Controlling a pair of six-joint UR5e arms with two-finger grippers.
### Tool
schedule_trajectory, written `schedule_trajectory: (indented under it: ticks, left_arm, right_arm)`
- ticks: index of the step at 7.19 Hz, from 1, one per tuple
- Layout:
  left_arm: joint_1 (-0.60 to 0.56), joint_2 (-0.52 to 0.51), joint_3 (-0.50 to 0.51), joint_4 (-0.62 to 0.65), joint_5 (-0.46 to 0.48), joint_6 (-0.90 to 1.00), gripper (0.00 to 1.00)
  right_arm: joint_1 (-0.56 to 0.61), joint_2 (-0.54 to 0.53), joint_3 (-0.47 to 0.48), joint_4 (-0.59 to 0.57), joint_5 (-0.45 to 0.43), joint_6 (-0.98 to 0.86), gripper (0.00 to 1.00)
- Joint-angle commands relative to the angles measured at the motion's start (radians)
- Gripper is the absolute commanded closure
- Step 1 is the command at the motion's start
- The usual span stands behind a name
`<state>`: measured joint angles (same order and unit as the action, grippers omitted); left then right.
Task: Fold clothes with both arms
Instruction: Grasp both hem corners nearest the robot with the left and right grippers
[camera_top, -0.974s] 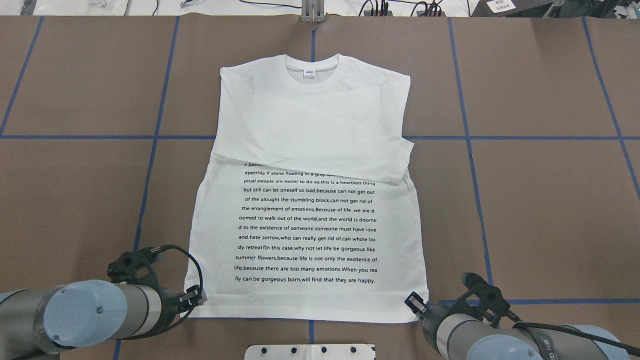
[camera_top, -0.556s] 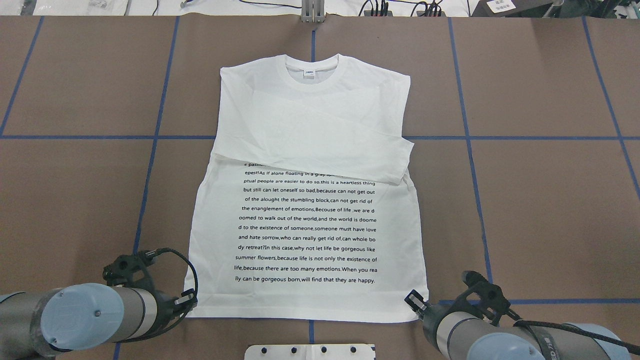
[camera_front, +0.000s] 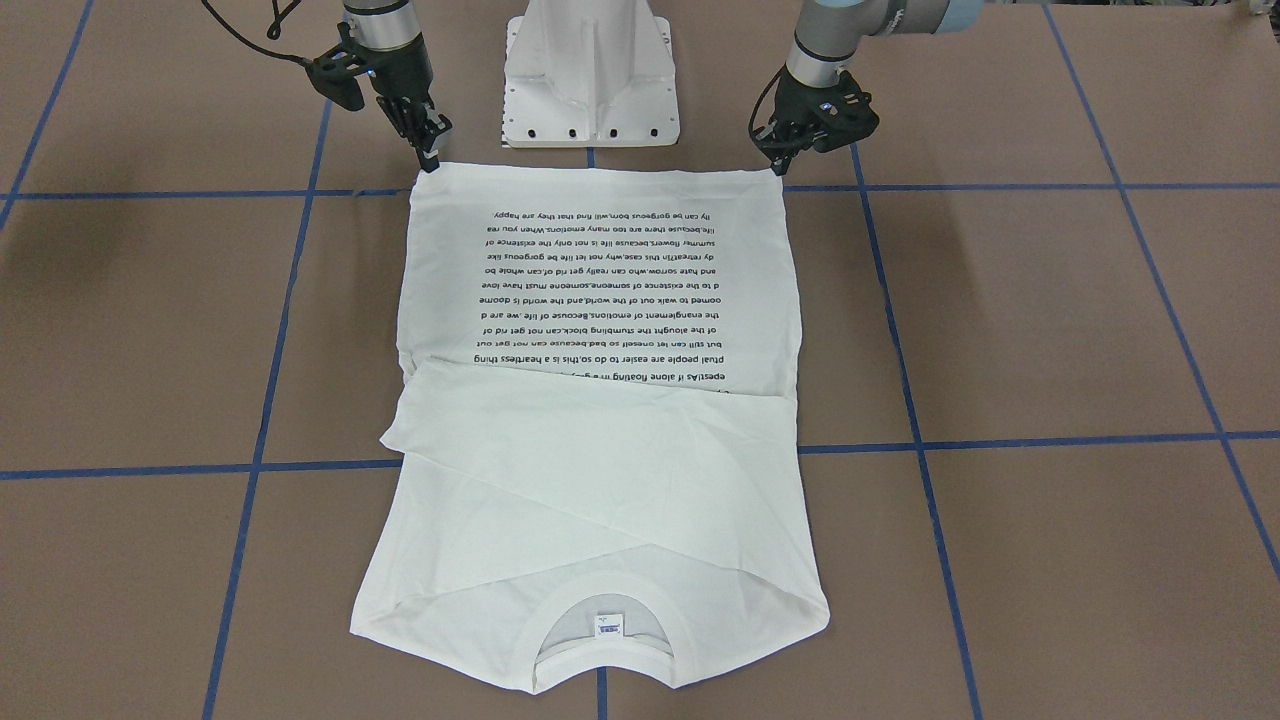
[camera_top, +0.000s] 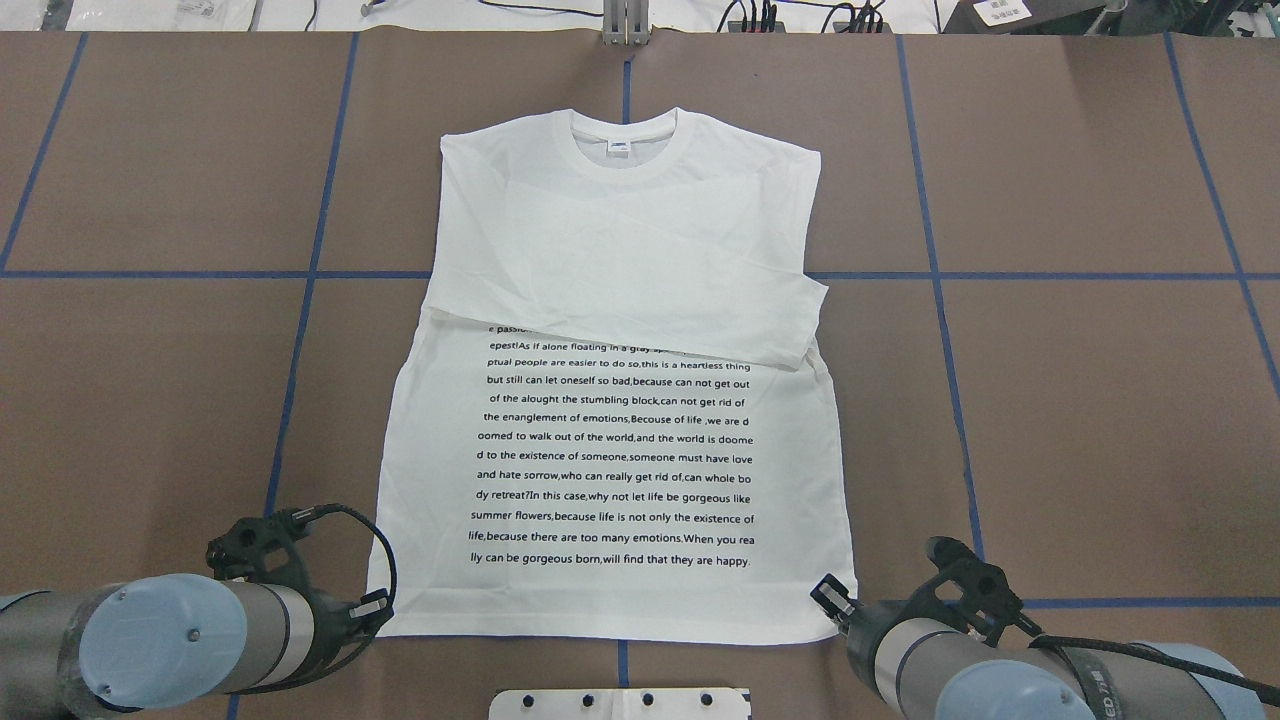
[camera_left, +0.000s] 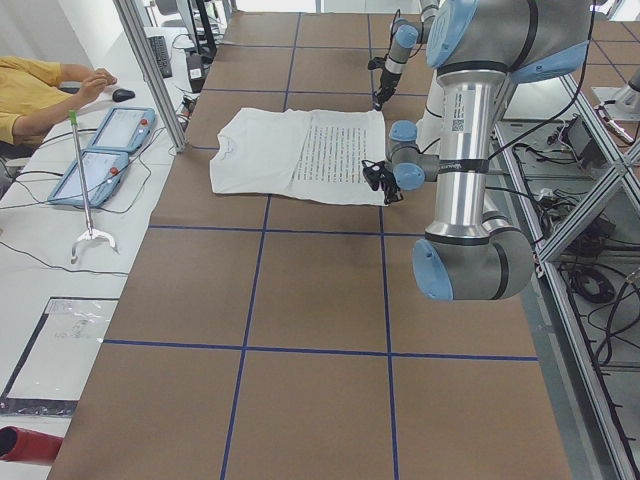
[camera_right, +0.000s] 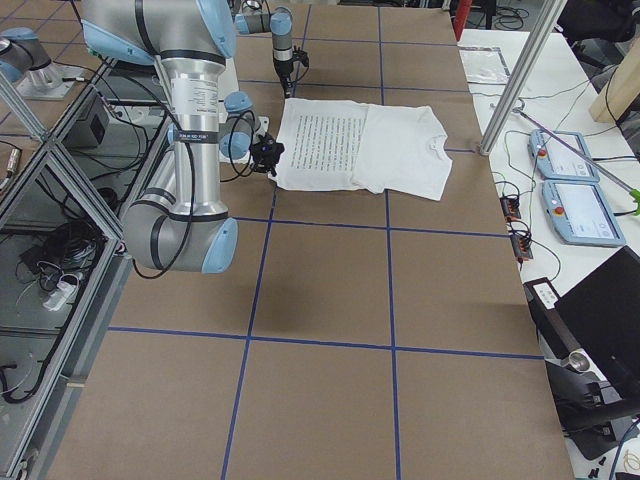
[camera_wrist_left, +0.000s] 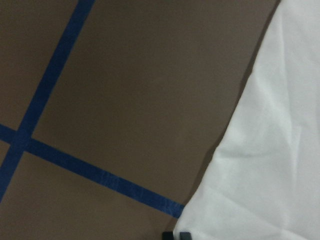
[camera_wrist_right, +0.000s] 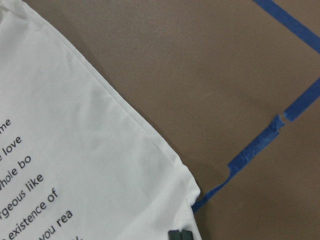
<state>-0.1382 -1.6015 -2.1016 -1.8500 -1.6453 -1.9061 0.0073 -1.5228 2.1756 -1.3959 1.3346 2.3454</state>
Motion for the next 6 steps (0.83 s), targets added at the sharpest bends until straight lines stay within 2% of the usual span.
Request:
schedule_trajectory:
  ticks: [1,3,4,5,6]
  left_arm:
    - [0.000,0.002,-0.033,0.000,-0.005,0.001,1.00]
    - [0.000,0.023,-0.108,0.003,-0.005,-0.002,1.00]
    - [0.000,0.044,-0.171,0.020,-0.008,-0.031,1.00]
    - [0.006,0.067,-0.237,0.025,-0.022,-0.056,1.00]
    - [0.021,0.069,-0.262,0.025,-0.022,-0.086,1.00]
  right_arm:
    - [0.011,0.000,0.007,0.000,0.000,0.000,1.00]
    - [0.013,-0.016,0.070,-0.039,0.000,0.000,1.00]
    - [0.008,-0.014,0.149,-0.157,0.012,0.000,1.00]
    - [0.002,-0.014,0.202,-0.225,0.029,0.006,1.00]
    - [0.000,-0.026,0.229,-0.230,0.031,0.006,1.00]
